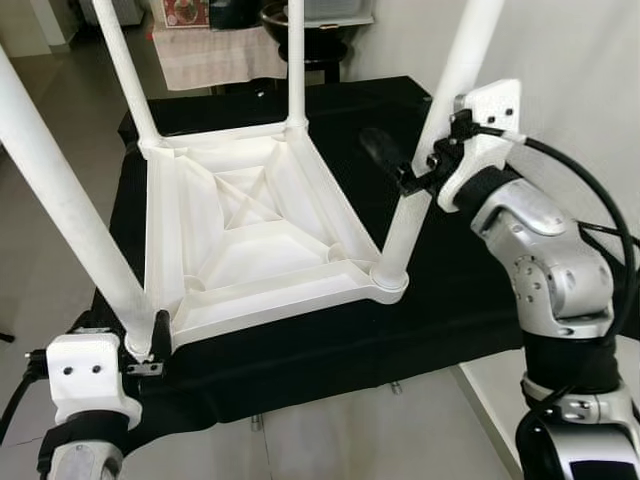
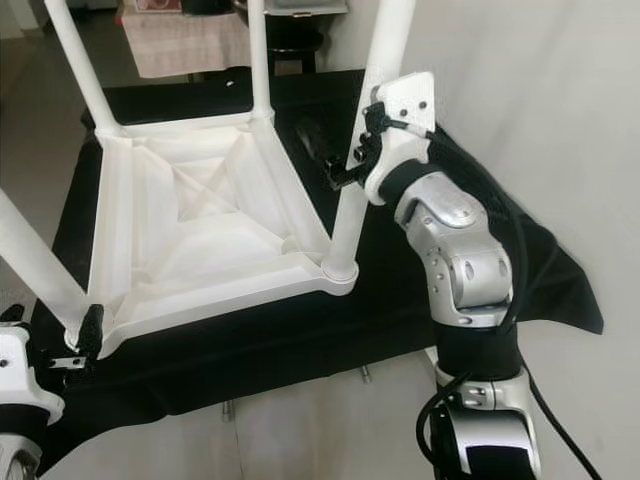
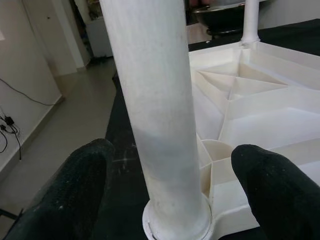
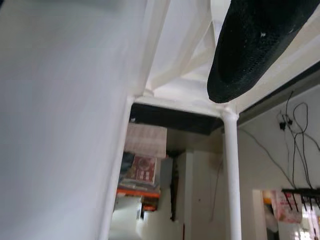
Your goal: Building children table
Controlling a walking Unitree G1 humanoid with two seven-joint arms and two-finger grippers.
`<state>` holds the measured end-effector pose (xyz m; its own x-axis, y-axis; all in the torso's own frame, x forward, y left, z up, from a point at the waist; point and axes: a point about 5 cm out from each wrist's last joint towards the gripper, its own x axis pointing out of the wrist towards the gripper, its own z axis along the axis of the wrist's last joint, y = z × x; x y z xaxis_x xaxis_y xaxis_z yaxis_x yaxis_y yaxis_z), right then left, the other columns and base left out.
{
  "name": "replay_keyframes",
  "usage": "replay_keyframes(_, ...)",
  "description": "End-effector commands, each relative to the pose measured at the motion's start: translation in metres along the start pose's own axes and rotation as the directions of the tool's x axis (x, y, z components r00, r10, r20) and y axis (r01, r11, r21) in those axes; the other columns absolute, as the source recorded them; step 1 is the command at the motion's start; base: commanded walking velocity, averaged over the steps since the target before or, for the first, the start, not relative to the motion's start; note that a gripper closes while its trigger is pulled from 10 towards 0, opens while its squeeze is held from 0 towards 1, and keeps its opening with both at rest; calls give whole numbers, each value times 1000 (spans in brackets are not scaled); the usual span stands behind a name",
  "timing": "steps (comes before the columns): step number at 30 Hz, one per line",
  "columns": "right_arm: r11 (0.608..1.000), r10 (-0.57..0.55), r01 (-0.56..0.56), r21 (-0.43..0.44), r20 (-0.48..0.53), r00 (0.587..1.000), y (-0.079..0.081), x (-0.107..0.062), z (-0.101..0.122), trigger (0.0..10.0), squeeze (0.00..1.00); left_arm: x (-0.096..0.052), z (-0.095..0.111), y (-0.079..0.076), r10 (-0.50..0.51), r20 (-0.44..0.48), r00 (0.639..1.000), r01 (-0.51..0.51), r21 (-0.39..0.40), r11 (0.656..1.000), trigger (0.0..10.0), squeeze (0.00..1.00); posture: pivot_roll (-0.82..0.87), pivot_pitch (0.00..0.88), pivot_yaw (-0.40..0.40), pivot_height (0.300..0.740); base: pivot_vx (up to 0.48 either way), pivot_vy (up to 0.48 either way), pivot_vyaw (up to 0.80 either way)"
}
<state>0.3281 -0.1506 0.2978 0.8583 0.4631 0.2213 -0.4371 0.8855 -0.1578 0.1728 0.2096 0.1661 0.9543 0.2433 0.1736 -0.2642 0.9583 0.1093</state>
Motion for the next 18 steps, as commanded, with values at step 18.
replay_keyframes(18,1000,0,-1,-10,-66,998,0,-3,-7,10000,0,36,-15,28,66,2,998,-66,-4,998,10000,0,-113,114,-81,740,0,0,0)
